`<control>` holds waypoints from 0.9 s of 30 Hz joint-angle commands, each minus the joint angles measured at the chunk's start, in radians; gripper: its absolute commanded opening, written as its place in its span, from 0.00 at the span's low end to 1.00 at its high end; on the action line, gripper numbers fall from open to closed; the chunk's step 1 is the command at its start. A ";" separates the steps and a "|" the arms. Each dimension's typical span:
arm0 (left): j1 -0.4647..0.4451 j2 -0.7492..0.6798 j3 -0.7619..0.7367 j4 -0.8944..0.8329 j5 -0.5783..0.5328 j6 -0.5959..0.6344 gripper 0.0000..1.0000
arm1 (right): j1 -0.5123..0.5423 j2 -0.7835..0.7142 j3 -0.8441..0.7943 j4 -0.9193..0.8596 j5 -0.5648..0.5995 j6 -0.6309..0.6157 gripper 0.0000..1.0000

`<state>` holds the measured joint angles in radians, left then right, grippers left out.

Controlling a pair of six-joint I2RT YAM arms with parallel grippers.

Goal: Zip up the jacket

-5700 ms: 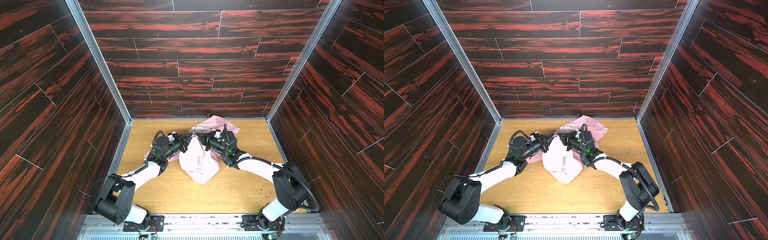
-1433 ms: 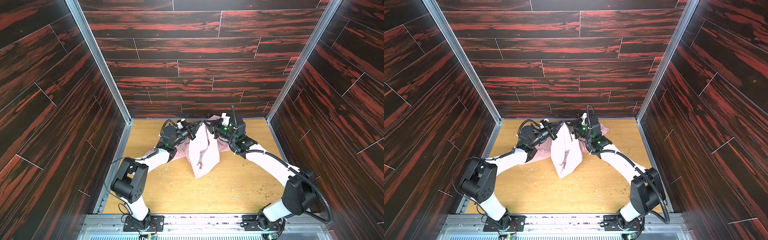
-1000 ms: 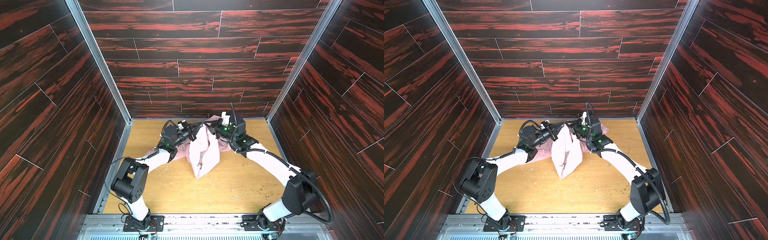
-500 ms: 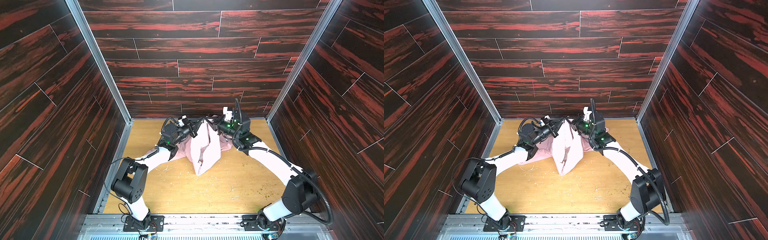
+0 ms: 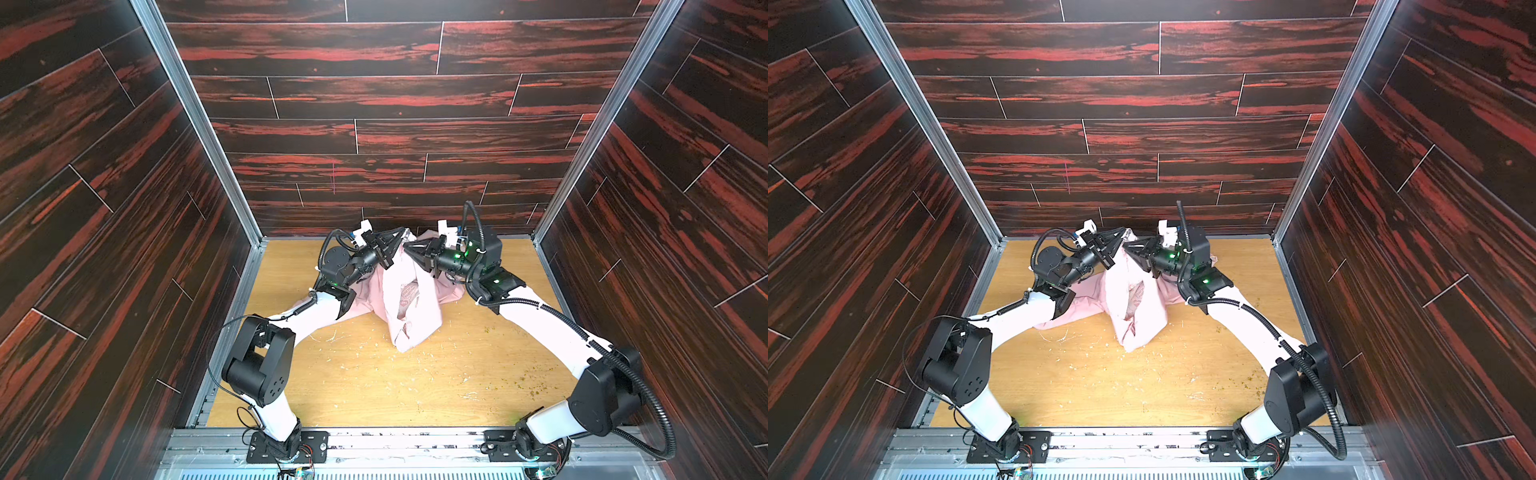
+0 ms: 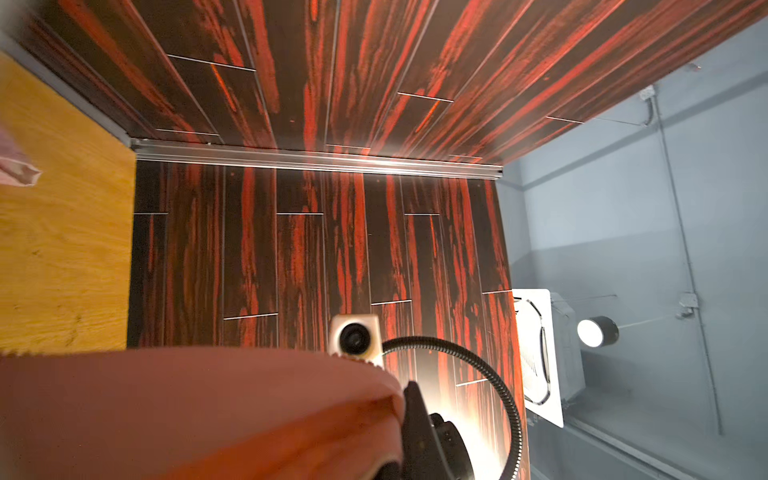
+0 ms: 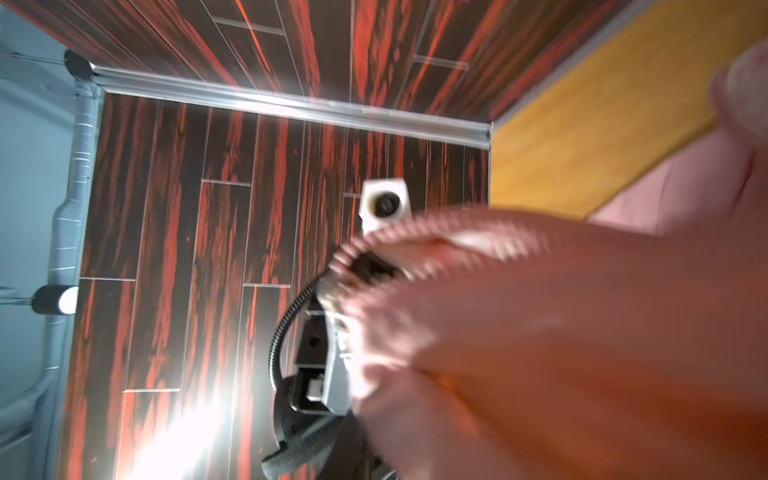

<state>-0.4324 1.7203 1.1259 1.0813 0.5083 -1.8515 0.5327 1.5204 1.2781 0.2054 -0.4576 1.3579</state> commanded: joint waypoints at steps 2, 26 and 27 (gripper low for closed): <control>-0.002 0.001 0.028 0.106 -0.011 -0.017 0.00 | -0.015 -0.037 -0.024 -0.010 -0.025 0.018 0.26; 0.001 0.009 0.032 0.049 0.000 -0.090 0.00 | -0.115 -0.155 0.096 -0.386 -0.201 -0.360 0.40; 0.000 -0.002 0.023 0.021 0.005 -0.092 0.00 | -0.136 -0.162 0.087 -0.386 -0.210 -0.351 0.40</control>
<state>-0.4332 1.7546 1.1389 1.1019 0.5037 -1.9163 0.4393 1.4036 1.3537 -0.0639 -0.6415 1.0966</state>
